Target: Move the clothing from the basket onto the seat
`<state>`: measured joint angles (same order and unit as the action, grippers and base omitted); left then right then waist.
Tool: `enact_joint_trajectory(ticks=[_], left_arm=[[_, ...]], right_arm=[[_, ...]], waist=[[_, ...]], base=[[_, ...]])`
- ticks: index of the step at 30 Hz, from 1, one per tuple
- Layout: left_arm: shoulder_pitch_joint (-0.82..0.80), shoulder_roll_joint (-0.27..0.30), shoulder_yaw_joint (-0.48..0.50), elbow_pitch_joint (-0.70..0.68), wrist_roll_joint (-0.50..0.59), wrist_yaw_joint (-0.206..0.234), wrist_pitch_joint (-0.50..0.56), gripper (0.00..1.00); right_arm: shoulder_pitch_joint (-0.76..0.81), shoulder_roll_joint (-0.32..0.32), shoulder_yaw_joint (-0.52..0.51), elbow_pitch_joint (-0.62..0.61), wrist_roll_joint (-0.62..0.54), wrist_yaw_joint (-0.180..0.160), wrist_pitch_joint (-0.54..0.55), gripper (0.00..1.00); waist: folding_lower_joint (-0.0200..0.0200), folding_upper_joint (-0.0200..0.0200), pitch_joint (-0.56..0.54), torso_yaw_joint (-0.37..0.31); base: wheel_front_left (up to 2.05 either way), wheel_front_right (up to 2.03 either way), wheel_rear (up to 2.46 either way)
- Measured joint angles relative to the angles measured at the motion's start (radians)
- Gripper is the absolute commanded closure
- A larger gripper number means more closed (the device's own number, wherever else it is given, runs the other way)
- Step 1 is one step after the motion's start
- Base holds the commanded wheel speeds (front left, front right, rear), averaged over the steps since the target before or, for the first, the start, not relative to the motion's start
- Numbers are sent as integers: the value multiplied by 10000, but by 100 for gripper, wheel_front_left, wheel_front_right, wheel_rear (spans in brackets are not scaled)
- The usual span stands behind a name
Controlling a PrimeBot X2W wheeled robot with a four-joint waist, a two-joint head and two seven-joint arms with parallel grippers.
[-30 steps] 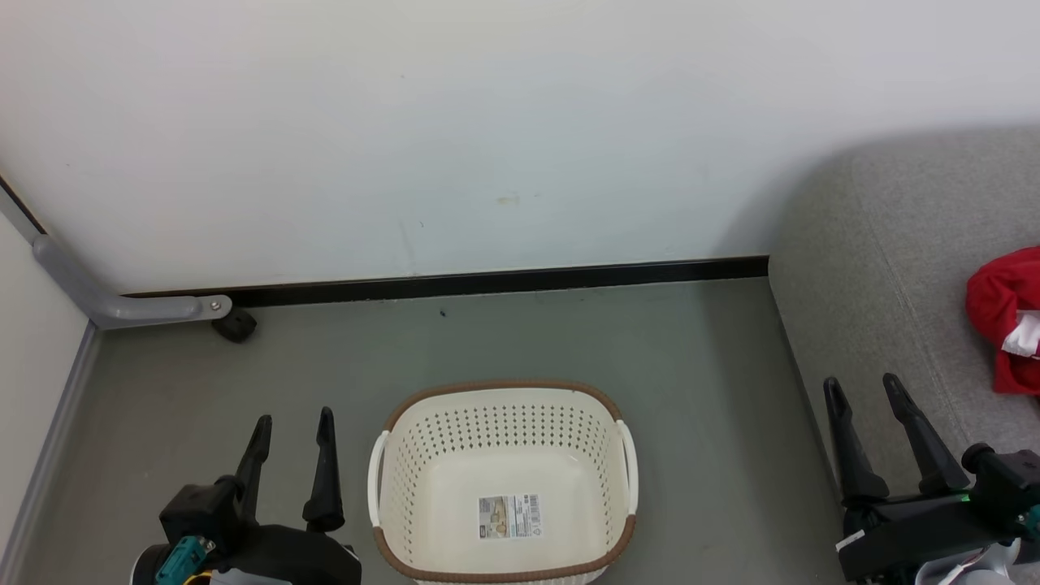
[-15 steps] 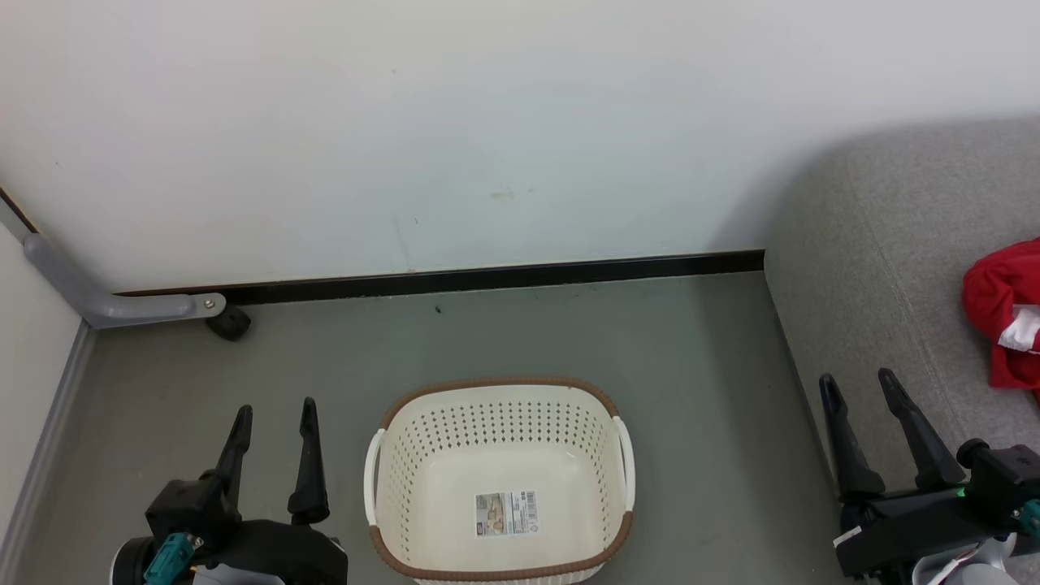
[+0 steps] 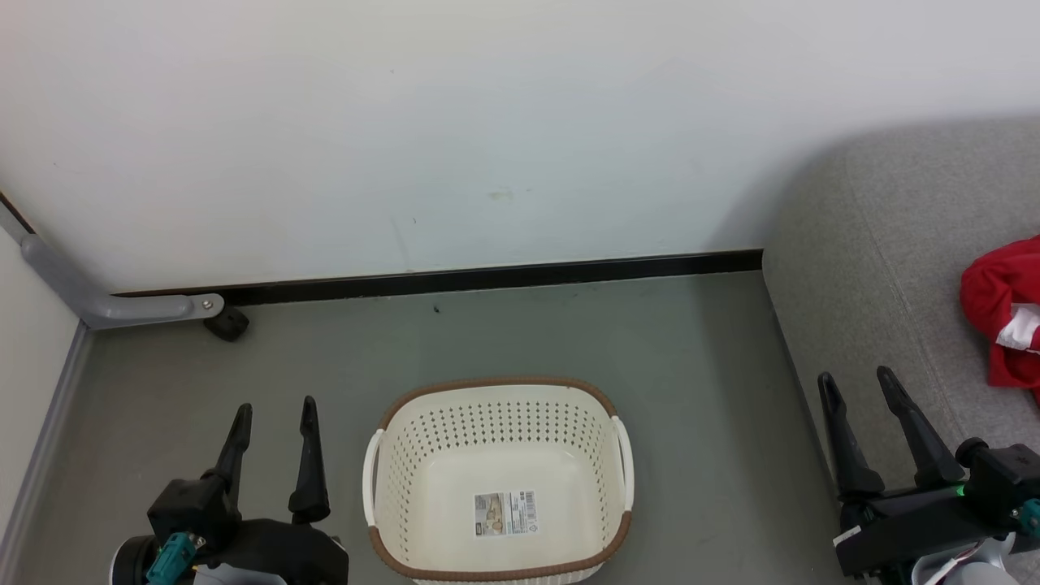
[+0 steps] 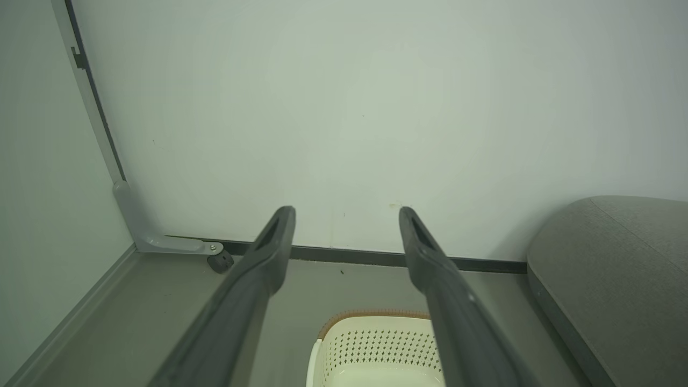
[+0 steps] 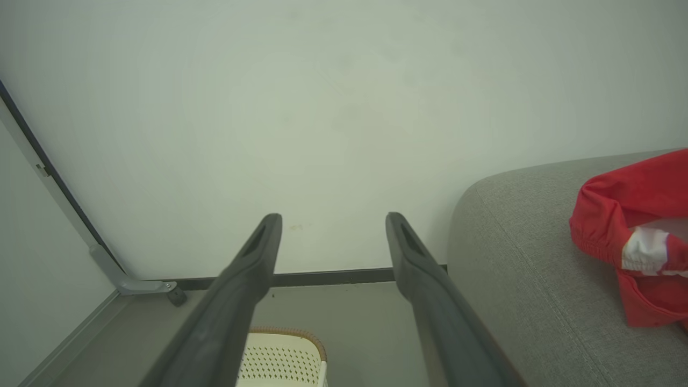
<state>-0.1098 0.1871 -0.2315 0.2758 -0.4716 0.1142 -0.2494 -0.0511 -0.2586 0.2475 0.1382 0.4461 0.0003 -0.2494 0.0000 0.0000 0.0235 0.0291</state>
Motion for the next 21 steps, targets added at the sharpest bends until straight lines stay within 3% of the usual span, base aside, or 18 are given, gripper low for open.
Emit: enact_joint_trajectory(ticks=[19,20,21], left_arm=[[9,-188,337,29,236,-174,0,0],[10,-207,339,29,280,-180,0,100],[19,-238,314,109,280,-174,10,100]], right_arm=[[-1,261,-441,205,-236,351,0,0],[-1,280,-456,209,-251,353,0,100],[21,313,-441,295,-242,351,17,100]], waist=[[0,0,-4,-44],[0,0,-5,-45],[0,-1,-6,-45]], base=[[0,0,0],[0,0,0],[0,0,0]])
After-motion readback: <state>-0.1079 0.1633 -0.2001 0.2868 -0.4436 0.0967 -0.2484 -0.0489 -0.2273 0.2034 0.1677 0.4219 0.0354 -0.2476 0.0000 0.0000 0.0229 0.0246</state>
